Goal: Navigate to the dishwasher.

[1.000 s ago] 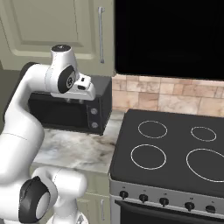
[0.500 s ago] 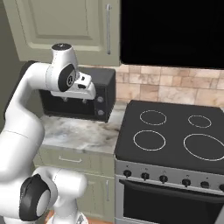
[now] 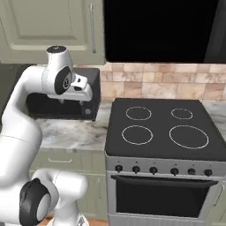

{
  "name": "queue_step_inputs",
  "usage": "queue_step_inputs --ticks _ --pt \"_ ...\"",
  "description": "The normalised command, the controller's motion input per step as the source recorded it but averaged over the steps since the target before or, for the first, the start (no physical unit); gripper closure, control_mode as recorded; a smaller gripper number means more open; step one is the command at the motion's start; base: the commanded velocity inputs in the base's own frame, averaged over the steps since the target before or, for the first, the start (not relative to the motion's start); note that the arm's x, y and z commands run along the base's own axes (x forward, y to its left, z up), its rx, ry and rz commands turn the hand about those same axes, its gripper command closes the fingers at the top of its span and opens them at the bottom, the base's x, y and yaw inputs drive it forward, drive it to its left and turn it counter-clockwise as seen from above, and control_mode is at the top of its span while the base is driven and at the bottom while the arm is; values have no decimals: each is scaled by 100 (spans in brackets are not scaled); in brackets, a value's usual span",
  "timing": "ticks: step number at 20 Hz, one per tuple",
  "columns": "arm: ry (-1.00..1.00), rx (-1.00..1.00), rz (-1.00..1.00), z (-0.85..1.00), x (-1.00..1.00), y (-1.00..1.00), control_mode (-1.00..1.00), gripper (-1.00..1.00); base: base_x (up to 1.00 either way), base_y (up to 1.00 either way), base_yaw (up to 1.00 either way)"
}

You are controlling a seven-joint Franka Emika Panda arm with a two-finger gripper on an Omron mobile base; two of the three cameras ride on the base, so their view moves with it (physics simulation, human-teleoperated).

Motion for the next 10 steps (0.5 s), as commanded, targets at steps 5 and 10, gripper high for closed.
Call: queue_step_inputs --ticks 5,10 --pt "0 0 0 0 0 0 100 -100 -6 -26 -63" --pt "0 0 0 0 0 0 100 -100 -1 -32 -68"
